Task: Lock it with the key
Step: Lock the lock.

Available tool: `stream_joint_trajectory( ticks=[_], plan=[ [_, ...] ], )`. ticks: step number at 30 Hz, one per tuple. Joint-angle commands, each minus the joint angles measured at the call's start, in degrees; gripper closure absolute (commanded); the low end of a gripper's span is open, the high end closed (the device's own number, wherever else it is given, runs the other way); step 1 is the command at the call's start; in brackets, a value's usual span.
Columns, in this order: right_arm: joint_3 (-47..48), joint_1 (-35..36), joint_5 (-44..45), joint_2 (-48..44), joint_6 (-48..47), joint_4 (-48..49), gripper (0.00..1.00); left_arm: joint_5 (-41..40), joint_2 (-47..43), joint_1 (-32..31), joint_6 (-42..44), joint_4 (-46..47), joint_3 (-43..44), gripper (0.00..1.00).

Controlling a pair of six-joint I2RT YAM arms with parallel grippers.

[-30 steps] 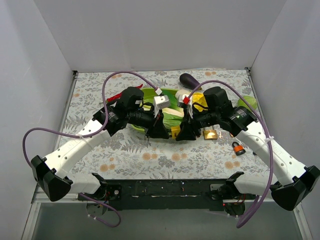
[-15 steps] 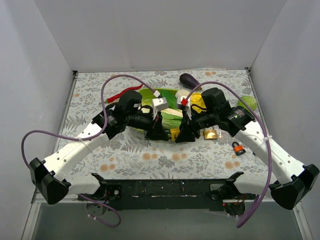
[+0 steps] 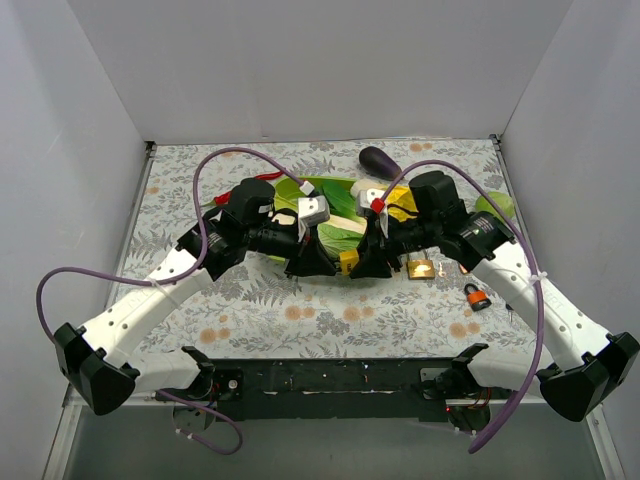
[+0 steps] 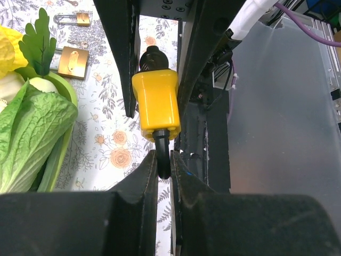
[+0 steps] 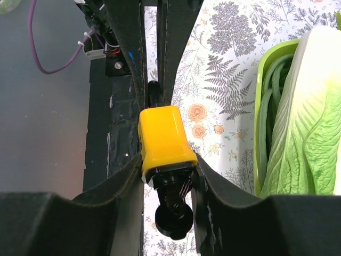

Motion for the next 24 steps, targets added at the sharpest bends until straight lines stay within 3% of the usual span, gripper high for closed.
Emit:
stream_joint_trajectory(
  ticks=[1, 3, 5, 7, 8, 12, 24],
  plan=[
    [3.2, -0.7, -3.8, -1.1, -1.7, -2.7, 0.99, 1.2, -3.5, 0.4, 4.8, 0.5, 0.8, 1.0],
    [3.6, -0.7, -3.8, -0.8, -2.1, -3.3, 0.99, 1.1, -3.8, 0.4, 4.4, 0.9, 0.6, 1.0],
    [4.4, -0.8, -3.8, -0.8, -2.2, -4.2, 0.57, 0.7, -3.8, 0.5, 3.8, 1.1, 0.4, 1.0],
    [5.5, -0.7, -2.7, -1.1, -2.1, -4.9, 0.28, 0.5, -3.5, 0.5, 3.7, 1.1, 0.5, 1.0],
    [6.0, -0.7, -2.2, -1.4, -2.4, -5.6, 0.25, 0.5, -3.5, 0.5, 3.4, 1.2, 0.8, 1.0],
    [8.4, -0.8, 0.1, -1.8, -5.3, -10.4, 0.24, 0.7, -3.6, 0.6, 4.0, 0.5, 0.9, 1.0],
    [10.3, -0.8, 1.6, 0.0, -7.8, -14.4, 0.49, 6.9, -1.3, 0.5, 8.5, -4.5, 2.8, 1.0]
  ],
)
